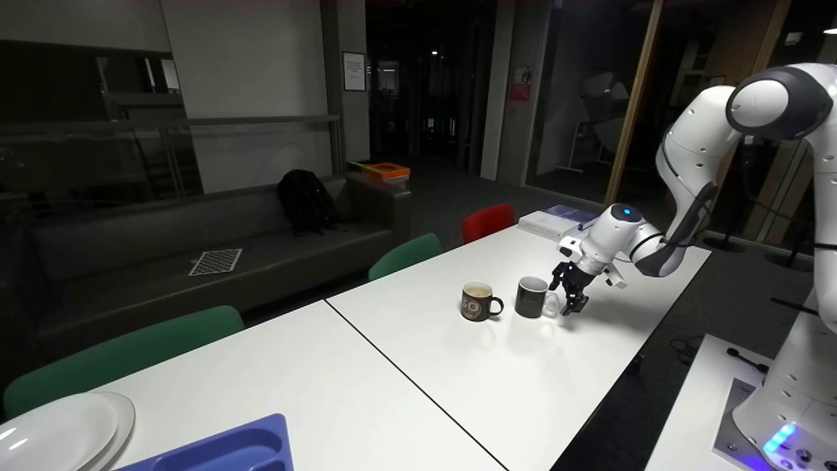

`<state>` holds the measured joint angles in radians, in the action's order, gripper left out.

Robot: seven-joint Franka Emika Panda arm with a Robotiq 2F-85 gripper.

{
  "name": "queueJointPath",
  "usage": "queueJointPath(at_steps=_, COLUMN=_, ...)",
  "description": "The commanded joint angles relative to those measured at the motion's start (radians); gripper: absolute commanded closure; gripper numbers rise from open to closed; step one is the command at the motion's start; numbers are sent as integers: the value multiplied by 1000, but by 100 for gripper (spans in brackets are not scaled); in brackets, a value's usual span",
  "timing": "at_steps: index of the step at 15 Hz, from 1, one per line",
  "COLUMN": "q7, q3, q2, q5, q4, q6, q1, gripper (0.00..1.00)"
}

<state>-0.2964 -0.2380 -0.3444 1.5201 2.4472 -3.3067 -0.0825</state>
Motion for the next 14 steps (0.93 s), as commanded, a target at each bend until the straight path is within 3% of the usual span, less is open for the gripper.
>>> queueJointPath(at_steps=1, q7=28, q3=8, q2=73, q5=-26, q4=77, q6=9, q1=-22, gripper=0)
queueJointPath(at_steps=7, q7=7, q3=4, q2=202, q5=-48, q4=196, q6=84, q1=-3, gripper=0)
queueJointPath(at_steps=14, q7=44, q3=39, q2=485, q5=-239, q4=334, q6=324, q1=32, gripper=0)
